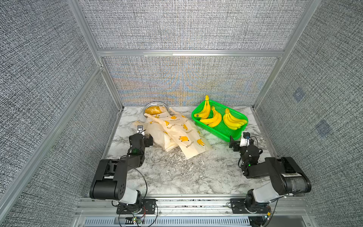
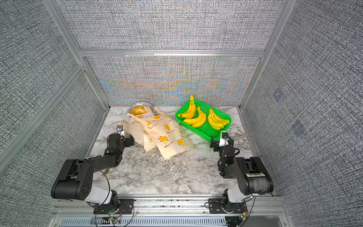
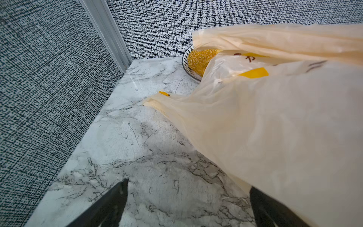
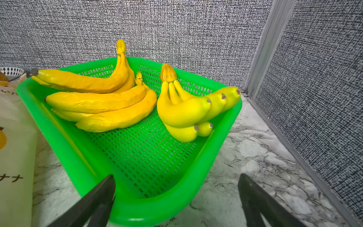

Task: Place the banana into a plastic bag & tie a knot
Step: Pick up the plastic bag.

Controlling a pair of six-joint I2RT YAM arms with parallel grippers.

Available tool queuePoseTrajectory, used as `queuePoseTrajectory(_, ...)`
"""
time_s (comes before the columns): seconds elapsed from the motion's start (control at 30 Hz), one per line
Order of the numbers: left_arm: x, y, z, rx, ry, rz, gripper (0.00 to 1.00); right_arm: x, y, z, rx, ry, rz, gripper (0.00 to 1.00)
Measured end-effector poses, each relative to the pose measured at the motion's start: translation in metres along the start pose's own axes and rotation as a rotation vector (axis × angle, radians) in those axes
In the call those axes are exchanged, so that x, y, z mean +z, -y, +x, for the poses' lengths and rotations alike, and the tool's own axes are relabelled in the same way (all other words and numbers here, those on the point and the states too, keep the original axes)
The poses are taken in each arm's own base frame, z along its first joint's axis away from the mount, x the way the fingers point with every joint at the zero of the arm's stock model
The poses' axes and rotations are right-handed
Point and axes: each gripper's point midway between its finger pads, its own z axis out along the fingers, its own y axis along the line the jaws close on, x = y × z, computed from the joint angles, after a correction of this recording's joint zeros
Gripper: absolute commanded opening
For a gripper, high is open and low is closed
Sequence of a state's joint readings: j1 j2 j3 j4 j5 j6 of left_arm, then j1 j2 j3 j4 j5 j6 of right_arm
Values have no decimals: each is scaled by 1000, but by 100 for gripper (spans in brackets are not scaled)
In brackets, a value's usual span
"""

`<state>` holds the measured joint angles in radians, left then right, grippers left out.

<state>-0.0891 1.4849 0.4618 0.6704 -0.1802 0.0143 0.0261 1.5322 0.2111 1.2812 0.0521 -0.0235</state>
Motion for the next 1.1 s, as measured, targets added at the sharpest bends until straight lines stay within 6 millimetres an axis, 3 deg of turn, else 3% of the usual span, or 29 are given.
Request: queuePoseTrajectory(1.1,-3,0,0,0,2,0,99,-1,0,0,0,2,0,98)
